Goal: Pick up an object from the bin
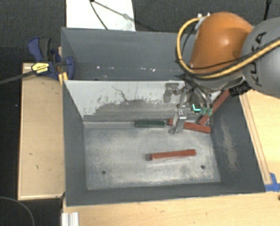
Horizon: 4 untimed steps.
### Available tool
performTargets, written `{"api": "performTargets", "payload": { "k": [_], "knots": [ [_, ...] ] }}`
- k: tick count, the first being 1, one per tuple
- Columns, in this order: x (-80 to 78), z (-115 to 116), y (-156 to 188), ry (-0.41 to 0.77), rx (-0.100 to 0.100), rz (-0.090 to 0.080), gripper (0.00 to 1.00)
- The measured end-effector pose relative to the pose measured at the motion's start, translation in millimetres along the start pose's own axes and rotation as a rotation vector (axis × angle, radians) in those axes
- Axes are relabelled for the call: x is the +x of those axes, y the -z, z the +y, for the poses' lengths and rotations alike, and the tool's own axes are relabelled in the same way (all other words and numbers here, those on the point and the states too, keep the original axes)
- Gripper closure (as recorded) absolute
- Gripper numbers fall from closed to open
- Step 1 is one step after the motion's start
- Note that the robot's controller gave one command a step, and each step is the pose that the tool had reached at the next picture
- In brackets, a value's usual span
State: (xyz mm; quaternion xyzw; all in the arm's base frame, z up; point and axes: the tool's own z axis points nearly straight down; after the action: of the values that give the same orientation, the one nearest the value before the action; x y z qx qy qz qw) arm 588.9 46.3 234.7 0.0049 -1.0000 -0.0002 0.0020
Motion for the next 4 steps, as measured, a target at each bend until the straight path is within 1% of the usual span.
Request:
{"api": "performTargets", "payload": {
  "k": [1,2,3,4],
  "knots": [
    [13.3,-27.3,-163.0,0.007,-0.001,0.005,0.00],
    [11.8,-27.6,-162.0,0.006,0.000,-0.005,1.00],
    [11.8,-27.7,-162.0,0.004,-0.001,-0.005,0.00],
    [19.7,-112.8,-117.3,0.003,0.005,-0.011,0.00]
  ]
}}
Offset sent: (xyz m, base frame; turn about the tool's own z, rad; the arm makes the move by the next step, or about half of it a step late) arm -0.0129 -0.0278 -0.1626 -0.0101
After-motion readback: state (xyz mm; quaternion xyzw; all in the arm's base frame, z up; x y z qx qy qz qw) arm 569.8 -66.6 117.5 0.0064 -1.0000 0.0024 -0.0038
